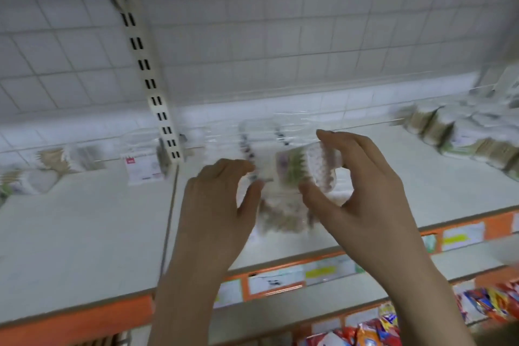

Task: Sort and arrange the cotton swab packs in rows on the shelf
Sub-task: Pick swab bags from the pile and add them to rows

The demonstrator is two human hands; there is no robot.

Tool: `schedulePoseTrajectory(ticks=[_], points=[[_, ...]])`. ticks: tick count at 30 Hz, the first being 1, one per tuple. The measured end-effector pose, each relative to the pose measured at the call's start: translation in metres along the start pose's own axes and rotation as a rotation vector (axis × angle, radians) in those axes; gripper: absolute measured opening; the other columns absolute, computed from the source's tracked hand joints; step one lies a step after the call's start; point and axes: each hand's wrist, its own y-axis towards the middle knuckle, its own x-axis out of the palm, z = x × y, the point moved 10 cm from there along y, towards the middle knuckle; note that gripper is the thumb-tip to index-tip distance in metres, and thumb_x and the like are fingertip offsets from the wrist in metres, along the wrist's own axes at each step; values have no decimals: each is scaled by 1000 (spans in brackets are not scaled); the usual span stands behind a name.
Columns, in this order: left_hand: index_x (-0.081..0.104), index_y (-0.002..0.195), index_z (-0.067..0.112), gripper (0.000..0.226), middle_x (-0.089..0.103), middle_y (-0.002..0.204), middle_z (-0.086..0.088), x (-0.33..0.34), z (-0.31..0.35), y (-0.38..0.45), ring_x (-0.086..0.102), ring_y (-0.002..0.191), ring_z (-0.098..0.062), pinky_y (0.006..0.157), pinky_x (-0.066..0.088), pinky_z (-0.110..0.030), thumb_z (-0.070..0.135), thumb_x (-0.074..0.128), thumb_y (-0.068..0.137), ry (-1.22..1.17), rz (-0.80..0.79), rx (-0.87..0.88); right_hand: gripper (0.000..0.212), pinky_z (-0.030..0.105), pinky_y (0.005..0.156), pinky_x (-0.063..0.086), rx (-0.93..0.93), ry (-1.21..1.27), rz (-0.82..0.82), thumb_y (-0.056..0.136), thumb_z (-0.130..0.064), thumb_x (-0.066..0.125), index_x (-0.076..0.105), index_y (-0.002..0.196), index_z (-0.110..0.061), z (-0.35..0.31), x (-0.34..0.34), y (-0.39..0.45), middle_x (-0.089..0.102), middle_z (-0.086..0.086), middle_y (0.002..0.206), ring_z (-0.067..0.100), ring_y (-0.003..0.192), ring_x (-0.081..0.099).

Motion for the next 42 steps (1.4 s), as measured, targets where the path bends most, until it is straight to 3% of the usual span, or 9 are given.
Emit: schedulePoseTrajectory(ticks=[5,10,14,21,28,32,36,42], points=[[67,100,18,22,67,95,4,46,61,-4,62,89,-22,79,48,-38,28,58,83,59,-36,24,58,-1,88,26,41,-16,-10,76,-16,68,48,130,-19,58,-47,0,45,-11,121,7,109,44],[67,102,14,18,66,93,1,72,77,-6,62,89,-25,79,49,-46,22,63,86,72,-107,10,58,8,86,26,90,-81,-9,77,-14,67,48,132,-14,100,-66,-7,47,-1,124,15,110,45],[67,100,13,19,67,91,-1,82,90,0,62,86,-27,78,49,-47,24,62,86,57,-100,41,59,5,85,21,136,-122,-15,78,-11,67,46,133,-14,126,-73,-10,46,2,126,20,114,44],[67,99,14,17,66,94,2,115,113,10,61,90,-24,82,46,-38,22,65,84,-22,-125,55,57,6,82,21,199,-245,-18,80,-15,65,45,134,-16,156,-106,-18,45,0,127,19,116,43],[67,101,14,19,66,98,1,160,144,16,59,93,-23,82,46,-40,26,62,87,-26,-169,79,57,17,85,30,259,-254,-69,79,-15,66,48,132,-16,206,-128,-25,35,-9,114,17,107,48],[68,97,12,19,67,92,-1,186,162,23,62,87,-26,78,50,-42,26,60,86,5,-142,69,59,11,80,28,241,-237,-129,80,-15,66,45,135,-16,246,-138,-17,33,-9,113,14,105,46],[68,98,11,17,68,95,-2,219,182,30,63,89,-27,79,51,-43,21,64,85,35,-113,-5,62,9,78,27,148,-214,-300,82,-20,65,40,138,-18,284,-147,-2,35,-8,117,11,102,46],[68,101,13,20,68,97,0,269,222,34,62,90,-24,79,50,-43,22,65,84,80,-124,-68,58,10,87,22,3,-239,-380,83,-24,62,41,137,-22,329,-173,18,39,-6,133,11,122,35]])
